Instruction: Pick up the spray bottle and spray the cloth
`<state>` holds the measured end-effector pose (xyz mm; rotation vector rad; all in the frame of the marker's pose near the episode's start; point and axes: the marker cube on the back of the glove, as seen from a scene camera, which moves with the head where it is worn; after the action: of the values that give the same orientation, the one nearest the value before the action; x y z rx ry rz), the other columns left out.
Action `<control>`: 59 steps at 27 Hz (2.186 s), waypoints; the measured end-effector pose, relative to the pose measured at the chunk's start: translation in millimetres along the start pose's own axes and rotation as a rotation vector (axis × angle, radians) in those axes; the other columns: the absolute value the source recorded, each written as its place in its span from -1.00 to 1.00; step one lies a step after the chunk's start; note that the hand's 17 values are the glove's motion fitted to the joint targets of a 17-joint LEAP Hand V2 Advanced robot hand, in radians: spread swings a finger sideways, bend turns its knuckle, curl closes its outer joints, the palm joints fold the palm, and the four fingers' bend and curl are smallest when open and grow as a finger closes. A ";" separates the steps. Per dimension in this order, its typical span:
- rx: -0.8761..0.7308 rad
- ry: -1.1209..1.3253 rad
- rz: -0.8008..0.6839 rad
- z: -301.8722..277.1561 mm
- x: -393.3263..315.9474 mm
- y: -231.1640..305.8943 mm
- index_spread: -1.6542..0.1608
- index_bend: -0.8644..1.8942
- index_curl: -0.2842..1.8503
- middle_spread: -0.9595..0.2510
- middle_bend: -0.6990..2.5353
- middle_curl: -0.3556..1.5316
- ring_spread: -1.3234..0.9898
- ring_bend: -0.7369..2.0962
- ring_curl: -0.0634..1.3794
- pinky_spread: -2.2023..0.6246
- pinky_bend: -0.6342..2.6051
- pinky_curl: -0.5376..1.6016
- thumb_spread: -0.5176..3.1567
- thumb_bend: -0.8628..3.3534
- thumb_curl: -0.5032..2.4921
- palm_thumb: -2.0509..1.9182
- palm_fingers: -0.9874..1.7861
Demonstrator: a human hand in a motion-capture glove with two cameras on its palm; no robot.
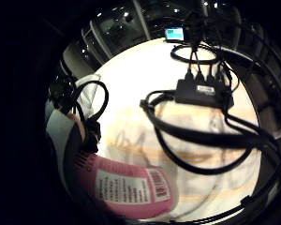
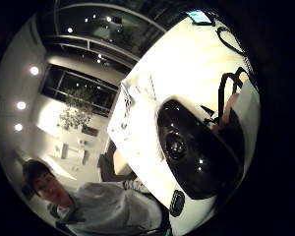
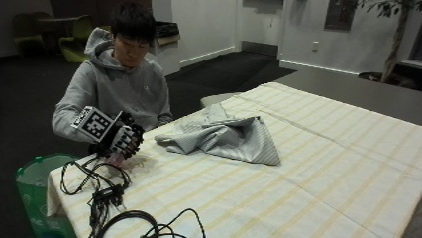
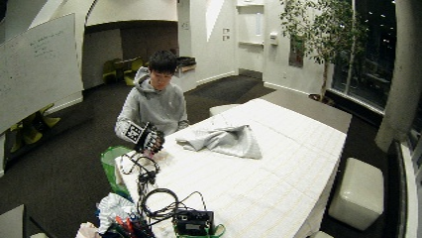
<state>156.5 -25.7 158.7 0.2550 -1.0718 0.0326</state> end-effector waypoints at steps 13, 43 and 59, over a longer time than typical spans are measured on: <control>-0.580 0.199 -0.127 6.9 -92.9 -53.0 0.66 -0.03 -0.28 0.48 -0.22 -0.09 0.05 -0.01 -0.28 0.43 -0.36 -0.13 -0.57 -0.61 -0.21 0.51 0.72; -0.778 0.717 -0.235 86.5 -251.0 -94.9 0.66 -0.03 -0.23 0.50 -0.20 -0.09 0.06 0.00 -0.27 0.44 -0.36 -0.11 -0.59 -0.60 -0.17 0.50 0.71; -0.770 0.692 -0.304 109.7 -284.5 -111.5 0.66 -0.03 -0.22 0.50 -0.20 -0.09 0.06 0.00 -0.27 0.44 -0.36 -0.11 -0.60 -0.61 -0.15 0.50 0.71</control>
<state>-58.4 -130.7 -60.9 -0.2854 -0.2938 -0.5229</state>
